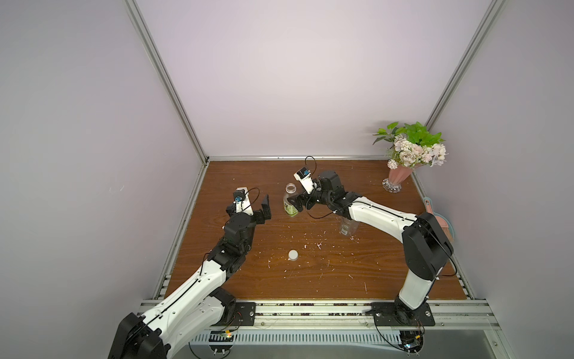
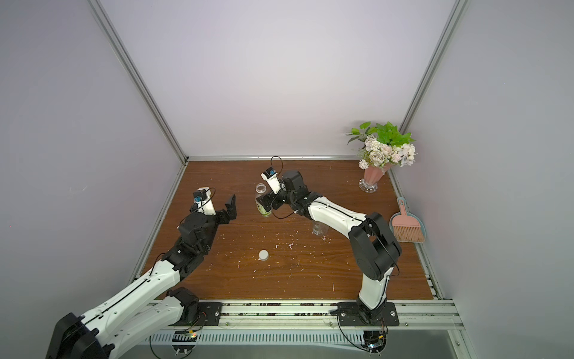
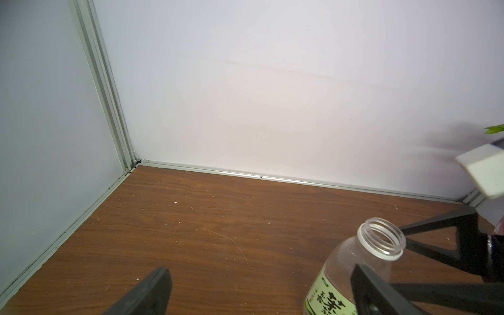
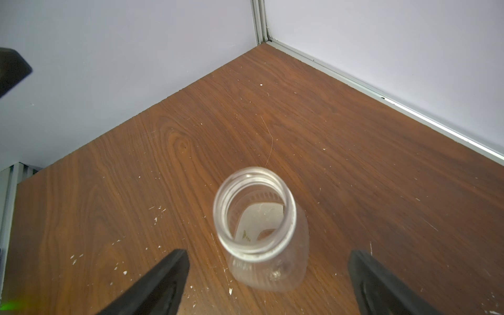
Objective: Screw on the bottle caps
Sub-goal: Pick up the plastic bottle at the center of the board.
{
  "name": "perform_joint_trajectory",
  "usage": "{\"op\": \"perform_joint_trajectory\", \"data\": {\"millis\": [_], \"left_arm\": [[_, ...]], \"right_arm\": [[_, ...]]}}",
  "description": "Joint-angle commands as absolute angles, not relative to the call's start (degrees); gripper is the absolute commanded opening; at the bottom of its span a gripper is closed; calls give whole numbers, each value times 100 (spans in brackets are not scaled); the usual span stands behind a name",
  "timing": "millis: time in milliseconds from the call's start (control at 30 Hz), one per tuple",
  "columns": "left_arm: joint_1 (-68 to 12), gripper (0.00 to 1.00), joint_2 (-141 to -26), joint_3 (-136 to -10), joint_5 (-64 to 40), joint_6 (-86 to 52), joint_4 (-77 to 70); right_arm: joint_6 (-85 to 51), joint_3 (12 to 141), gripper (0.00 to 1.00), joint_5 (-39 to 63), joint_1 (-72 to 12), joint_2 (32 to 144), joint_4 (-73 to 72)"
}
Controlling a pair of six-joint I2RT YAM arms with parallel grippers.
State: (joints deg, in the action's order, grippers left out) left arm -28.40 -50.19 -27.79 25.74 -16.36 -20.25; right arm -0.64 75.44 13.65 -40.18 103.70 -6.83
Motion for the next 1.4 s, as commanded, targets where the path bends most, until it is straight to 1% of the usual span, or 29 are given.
{"op": "perform_joint_trajectory", "data": {"millis": [0,233,600,833,1167,1367], "left_arm": [[-2766,99,-4984,-2839,2613,-1687,-1995],[-2742,99,-4983,-2823,2648,-1681,-1999],[-2736,99,-5010,-2845,2655,-1705,-1960],[-2732,99,-5025,-2838,2671,-1697,-1960],[-2733,99,-5021,-2838,2653,-1705,-1951],[-2729,99,-5022,-2826,2640,-1705,-1967]], "right_arm": [[-187,7810,99,1228,-4072,10427,-1091],[-305,7845,99,1154,-4087,10576,-1301],[-448,7934,94,1089,-4129,10849,-1290],[-479,7927,93,1098,-4148,10898,-1259],[-537,8055,86,1136,-4170,11034,-1169],[-567,8079,79,1142,-4175,11059,-1150]]}}
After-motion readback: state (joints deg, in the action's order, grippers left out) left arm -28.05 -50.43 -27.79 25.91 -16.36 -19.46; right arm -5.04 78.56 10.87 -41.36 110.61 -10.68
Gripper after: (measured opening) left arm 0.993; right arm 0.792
